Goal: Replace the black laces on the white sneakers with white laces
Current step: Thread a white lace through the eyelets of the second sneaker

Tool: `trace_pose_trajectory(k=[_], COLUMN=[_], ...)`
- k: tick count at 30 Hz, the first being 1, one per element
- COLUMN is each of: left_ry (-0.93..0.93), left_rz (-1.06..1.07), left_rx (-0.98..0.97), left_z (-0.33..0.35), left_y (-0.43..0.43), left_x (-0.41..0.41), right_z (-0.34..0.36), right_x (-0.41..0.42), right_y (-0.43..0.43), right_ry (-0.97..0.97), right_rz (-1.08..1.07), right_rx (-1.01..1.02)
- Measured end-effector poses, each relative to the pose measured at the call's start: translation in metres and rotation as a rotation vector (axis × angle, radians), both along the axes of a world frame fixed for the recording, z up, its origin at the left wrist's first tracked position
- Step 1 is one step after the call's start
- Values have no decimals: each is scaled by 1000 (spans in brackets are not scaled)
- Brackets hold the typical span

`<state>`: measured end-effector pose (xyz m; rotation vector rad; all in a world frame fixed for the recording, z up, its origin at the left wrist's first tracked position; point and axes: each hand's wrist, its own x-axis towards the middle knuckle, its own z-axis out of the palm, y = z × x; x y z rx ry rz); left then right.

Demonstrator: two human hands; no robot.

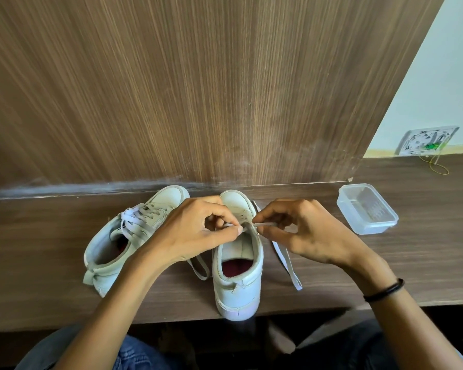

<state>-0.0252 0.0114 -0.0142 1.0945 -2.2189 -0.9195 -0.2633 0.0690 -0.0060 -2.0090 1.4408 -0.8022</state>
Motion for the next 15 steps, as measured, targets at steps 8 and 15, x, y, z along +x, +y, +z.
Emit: trace_pose_trajectory(k=[8, 15], left_ry=[54, -10], left_rz=[-18, 122], left_rx=[12, 123], left_z=[-4, 3], left_y=[-1, -2], left_x=[0, 14], right_z=[-4, -2], right_x=[11, 17], right_y=[-5, -4], right_ry=[-112, -393], right_rz=[-97, -146], right_rx=[206, 406])
